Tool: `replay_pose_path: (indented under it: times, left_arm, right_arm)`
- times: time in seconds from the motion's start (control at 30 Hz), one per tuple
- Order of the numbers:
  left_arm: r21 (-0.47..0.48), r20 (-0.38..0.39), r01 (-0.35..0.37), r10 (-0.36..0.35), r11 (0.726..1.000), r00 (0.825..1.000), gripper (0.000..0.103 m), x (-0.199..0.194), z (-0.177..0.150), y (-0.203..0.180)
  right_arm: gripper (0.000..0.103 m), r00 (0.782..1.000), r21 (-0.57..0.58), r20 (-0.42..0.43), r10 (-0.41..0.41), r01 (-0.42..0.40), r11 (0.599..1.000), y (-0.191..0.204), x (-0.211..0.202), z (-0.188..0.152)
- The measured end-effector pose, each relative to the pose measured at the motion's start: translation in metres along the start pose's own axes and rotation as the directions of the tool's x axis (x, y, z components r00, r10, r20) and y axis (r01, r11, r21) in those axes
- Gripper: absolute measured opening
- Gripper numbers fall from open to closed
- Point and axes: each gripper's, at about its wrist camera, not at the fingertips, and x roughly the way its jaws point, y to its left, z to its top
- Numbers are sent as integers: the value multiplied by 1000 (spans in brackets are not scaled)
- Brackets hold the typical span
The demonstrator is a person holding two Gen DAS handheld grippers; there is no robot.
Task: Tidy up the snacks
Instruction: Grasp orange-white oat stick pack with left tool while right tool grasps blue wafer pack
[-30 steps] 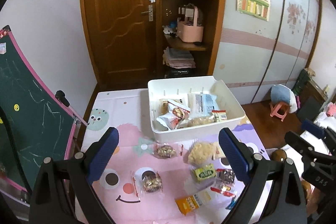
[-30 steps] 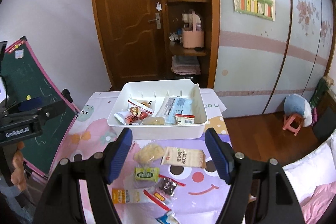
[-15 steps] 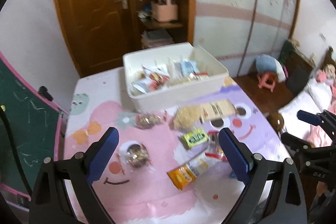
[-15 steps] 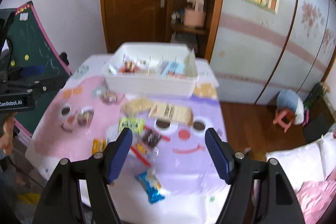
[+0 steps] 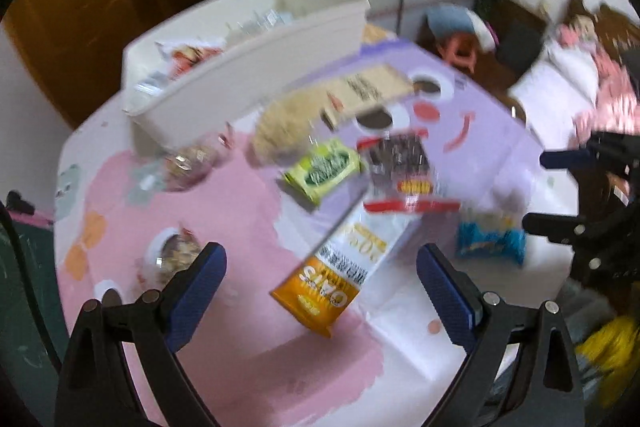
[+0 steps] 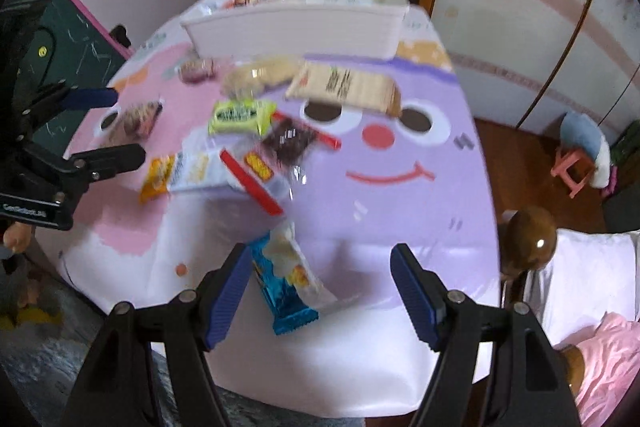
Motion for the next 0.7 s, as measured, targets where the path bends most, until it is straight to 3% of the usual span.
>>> replay_pose_path:
  times: [0.23,0.43,0.6,0.7]
  left_arm:
    - [83,-105,20,-12,996,994,96,44,-7,-4]
    - [55,-120,35,-28,998,992,96,59,-3,1]
    - [61,-135,59,-50,996,990,94,69,2,-1]
    - [58,-150,83,-73,995,986,87,75,3,-5]
  right_arm:
    - [72,995,-17,-89,42,-43,999,7,28,-11]
    - [72,992,-29,-116,52,-56,998,13,41,-10]
    - [60,990,-31,-132,49,-54,998,13,48,-10]
    - [55,990,-36,-132,45,-50,998,13,49,-9]
